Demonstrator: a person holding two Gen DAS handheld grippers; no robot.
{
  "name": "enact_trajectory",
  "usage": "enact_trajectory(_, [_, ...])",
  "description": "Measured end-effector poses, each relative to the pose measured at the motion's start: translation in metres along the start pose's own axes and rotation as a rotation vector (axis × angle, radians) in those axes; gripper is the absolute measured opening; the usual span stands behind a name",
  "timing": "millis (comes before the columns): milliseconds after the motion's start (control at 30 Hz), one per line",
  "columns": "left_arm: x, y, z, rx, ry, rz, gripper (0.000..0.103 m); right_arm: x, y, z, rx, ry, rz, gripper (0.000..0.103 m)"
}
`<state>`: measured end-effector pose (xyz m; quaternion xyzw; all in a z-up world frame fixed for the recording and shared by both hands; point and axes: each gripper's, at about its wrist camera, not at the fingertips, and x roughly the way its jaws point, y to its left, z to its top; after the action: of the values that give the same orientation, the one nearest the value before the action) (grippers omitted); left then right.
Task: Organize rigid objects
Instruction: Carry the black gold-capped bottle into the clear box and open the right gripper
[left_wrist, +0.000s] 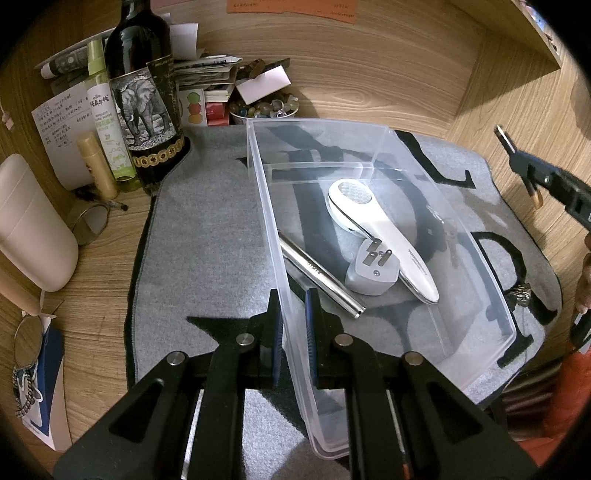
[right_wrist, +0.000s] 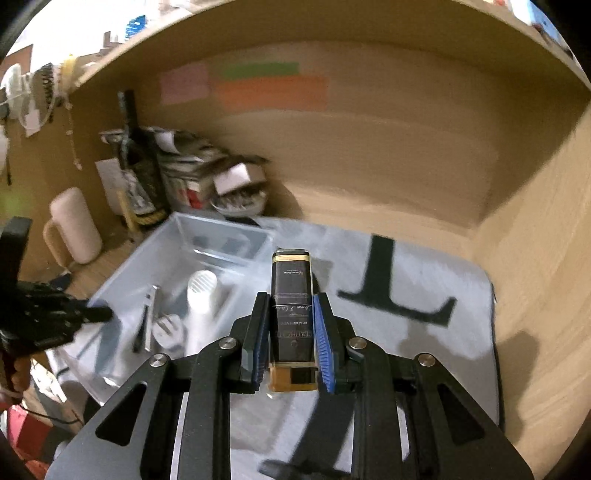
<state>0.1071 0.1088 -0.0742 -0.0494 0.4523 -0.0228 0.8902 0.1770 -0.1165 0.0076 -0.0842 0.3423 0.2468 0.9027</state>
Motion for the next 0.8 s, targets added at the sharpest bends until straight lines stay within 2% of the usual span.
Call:
enact_trajectory(367, [0.000,-0.001,0.001,-0.001,-0.001,-0.001,0.011,0.003,0.048,0.019,-0.084,-0.044,0.105,0.022])
enact_trajectory(800, [0.000,-0.003,0.001,-0.006,-0.007,-0.015,0.011,0.052,0.102,0.008,-0.174,0.107,0.228,0.022])
